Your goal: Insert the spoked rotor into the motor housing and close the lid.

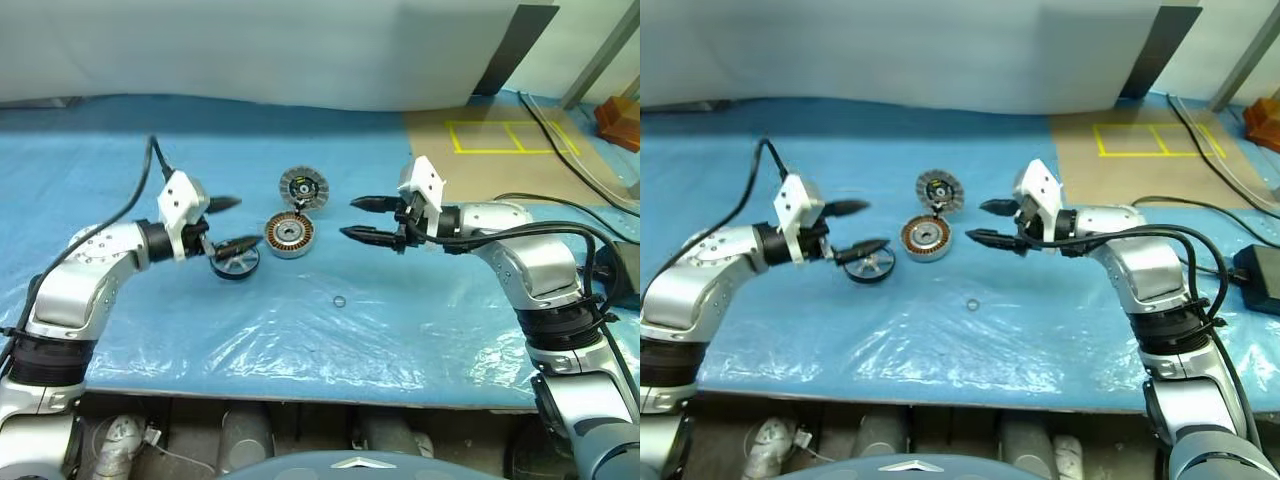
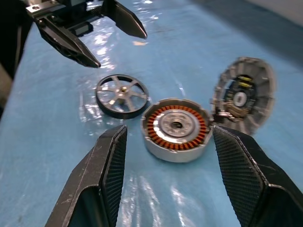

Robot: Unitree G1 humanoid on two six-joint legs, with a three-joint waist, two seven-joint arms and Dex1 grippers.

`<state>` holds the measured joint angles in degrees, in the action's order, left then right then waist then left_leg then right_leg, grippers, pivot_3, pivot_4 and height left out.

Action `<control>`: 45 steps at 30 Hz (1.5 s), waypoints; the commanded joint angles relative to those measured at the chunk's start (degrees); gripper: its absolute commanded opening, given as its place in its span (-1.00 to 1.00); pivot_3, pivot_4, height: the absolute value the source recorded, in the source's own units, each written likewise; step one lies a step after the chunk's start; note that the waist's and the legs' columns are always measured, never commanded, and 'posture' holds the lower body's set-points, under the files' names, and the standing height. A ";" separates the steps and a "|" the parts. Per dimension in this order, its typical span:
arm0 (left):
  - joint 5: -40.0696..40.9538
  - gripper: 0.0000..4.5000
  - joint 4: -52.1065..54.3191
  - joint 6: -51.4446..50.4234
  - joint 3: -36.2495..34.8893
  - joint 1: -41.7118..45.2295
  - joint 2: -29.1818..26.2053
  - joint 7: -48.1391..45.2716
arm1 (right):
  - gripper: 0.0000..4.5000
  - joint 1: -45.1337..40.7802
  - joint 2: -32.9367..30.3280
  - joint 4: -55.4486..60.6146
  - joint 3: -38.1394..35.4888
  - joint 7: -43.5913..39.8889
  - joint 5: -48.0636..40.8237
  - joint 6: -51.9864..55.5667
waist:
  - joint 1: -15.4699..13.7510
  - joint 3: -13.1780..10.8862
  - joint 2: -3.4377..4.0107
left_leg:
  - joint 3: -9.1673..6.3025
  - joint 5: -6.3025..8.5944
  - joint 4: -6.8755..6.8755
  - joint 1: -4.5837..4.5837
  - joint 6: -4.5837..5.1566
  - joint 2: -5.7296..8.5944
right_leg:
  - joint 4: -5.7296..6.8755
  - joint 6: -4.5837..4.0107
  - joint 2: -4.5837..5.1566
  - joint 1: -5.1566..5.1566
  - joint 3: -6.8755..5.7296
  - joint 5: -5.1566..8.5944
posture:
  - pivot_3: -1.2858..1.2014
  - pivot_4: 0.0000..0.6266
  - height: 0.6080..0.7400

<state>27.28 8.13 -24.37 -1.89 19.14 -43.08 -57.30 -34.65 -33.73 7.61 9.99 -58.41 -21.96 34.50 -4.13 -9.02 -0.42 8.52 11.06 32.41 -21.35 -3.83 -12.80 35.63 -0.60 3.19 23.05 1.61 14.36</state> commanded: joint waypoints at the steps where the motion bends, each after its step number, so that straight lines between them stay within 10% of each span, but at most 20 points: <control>1: -2.06 0.99 -3.34 6.22 -0.53 -0.47 -0.99 -3.94 | 0.33 -1.58 2.23 -5.91 2.89 0.28 4.76 -7.22 | -0.05 0.00 0.00 | 0.00 0.00 0.03 0.01 0.00 0.00 | 0.03 -0.01 0.01 -0.01 0.00 0.00 | 0.03 -0.52 1.00; 22: -4.45 0.99 -10.46 11.16 -0.87 0.42 0.72 -8.16 | 0.33 -10.74 7.83 -16.28 10.11 -5.17 14.72 -16.25 | 0.32 0.00 0.00 | 0.00 -0.04 0.24 -0.01 0.07 -0.04 | 0.21 -0.10 0.07 0.01 -0.02 -0.07 | 0.03 -0.52 1.00; 45: -4.51 0.99 0.23 10.04 -2.51 -10.26 5.04 1.29 | 0.33 -34.11 22.81 -64.50 18.61 -9.58 32.76 -43.92 | 0.47 0.00 -0.02 | -0.02 -0.06 0.52 -0.45 0.13 -0.18 | 0.38 -0.22 0.08 0.33 -0.20 -0.10 | 0.03 -0.52 1.00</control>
<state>21.77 5.57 -14.23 -2.81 9.24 -37.99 -56.62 -66.79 -11.41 -55.61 29.50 -68.46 10.21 -7.28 -3.66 -9.01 -0.44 8.49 10.99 32.96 -21.80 -3.70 -12.99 36.04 -0.85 3.27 23.39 1.41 14.27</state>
